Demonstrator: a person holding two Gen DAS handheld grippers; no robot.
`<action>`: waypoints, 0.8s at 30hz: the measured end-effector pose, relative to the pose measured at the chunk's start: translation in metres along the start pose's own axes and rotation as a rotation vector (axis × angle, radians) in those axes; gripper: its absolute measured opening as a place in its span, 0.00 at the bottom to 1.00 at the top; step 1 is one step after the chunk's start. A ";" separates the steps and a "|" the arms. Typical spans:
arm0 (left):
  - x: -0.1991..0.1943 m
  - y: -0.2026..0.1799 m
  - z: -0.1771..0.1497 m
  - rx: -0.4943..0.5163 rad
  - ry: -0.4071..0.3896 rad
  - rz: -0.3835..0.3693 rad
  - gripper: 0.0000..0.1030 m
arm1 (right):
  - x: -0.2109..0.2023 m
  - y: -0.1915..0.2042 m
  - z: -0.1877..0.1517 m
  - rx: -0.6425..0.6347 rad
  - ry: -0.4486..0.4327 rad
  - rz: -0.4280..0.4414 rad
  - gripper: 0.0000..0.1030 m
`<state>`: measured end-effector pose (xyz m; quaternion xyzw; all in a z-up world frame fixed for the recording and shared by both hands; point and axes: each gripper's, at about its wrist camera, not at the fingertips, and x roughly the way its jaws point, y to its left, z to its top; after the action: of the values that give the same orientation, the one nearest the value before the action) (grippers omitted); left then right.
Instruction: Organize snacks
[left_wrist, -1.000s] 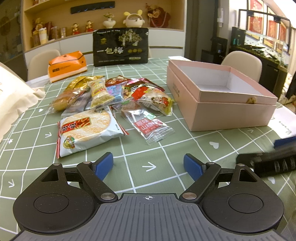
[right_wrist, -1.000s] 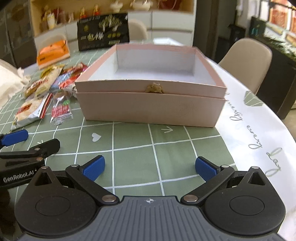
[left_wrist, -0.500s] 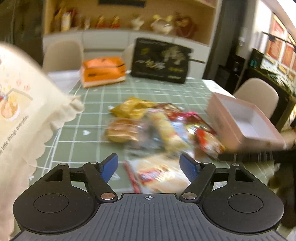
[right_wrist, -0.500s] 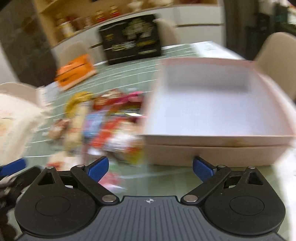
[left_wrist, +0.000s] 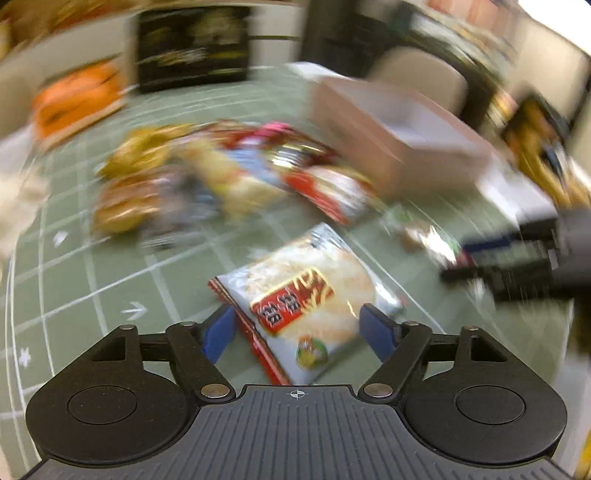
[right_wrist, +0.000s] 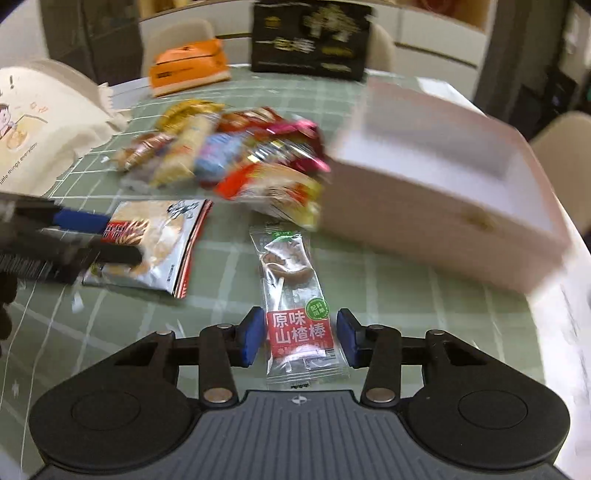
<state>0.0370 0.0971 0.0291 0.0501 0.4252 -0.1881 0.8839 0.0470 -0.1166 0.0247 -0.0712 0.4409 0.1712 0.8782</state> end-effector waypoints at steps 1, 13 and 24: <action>-0.004 -0.009 -0.001 0.055 -0.002 0.017 0.76 | -0.005 -0.006 -0.003 0.011 0.005 -0.001 0.43; 0.024 -0.029 0.031 0.532 -0.009 0.005 0.77 | -0.014 -0.022 -0.022 0.033 0.009 -0.026 0.71; 0.040 0.006 0.043 0.149 0.201 -0.001 0.79 | -0.017 -0.019 -0.006 0.055 0.001 -0.003 0.74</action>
<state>0.0930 0.0803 0.0251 0.1340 0.4967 -0.2136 0.8305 0.0399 -0.1399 0.0341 -0.0477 0.4458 0.1576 0.8798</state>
